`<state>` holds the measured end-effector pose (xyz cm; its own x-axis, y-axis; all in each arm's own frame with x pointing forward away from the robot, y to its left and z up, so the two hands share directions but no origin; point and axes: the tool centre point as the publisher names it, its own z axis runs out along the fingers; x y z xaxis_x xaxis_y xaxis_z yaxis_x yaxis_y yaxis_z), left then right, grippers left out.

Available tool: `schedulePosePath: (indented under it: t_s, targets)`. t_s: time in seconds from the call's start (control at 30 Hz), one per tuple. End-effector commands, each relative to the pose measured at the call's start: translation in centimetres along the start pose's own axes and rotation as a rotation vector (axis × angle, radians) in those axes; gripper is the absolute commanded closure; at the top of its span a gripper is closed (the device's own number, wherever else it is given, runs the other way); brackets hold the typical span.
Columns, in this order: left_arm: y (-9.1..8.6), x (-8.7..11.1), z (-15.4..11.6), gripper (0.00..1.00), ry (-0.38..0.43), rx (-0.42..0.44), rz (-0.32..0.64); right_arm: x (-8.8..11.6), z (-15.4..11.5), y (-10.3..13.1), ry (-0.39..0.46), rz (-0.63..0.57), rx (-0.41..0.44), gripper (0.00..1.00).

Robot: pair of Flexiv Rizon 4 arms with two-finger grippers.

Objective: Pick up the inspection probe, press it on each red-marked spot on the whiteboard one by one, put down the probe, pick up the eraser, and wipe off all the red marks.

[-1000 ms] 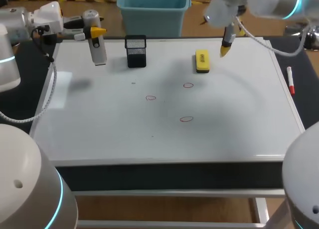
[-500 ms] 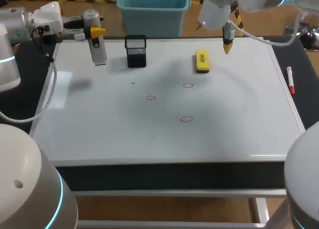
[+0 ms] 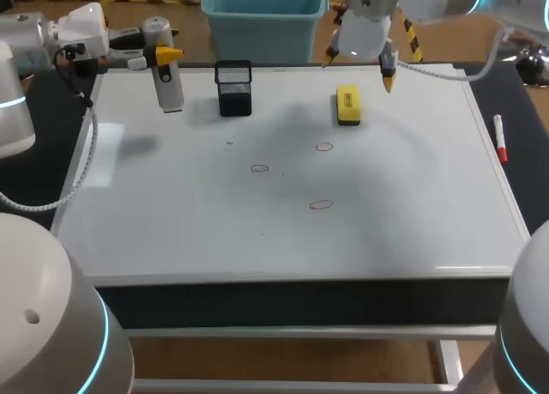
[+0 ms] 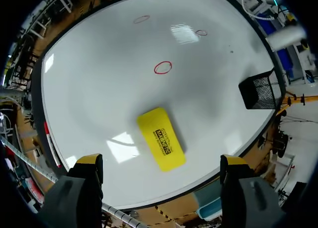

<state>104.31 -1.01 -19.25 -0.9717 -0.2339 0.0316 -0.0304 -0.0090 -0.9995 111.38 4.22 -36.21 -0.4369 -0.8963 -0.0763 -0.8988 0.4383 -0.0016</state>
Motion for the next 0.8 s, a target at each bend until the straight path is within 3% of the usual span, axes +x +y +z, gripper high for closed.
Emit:
schedulePosePath:
  t_s: [0.03,0.4,0.8]
  targets:
    - [0.0,0.0,0.1,1.00,-0.002,0.002,0.002,0.2,1.0,-0.1,-0.003,-0.071,-0.015,0.00]
    - [0.0,0.0,0.1,1.00,-0.002,0.002,0.002,0.2,3.1,1.0,0.051,-0.241,0.007,0.00]
    - [0.0,0.0,0.1,1.00,-0.002,0.002,0.002,0.4,5.0,1.6,0.125,-0.288,0.005,0.00]
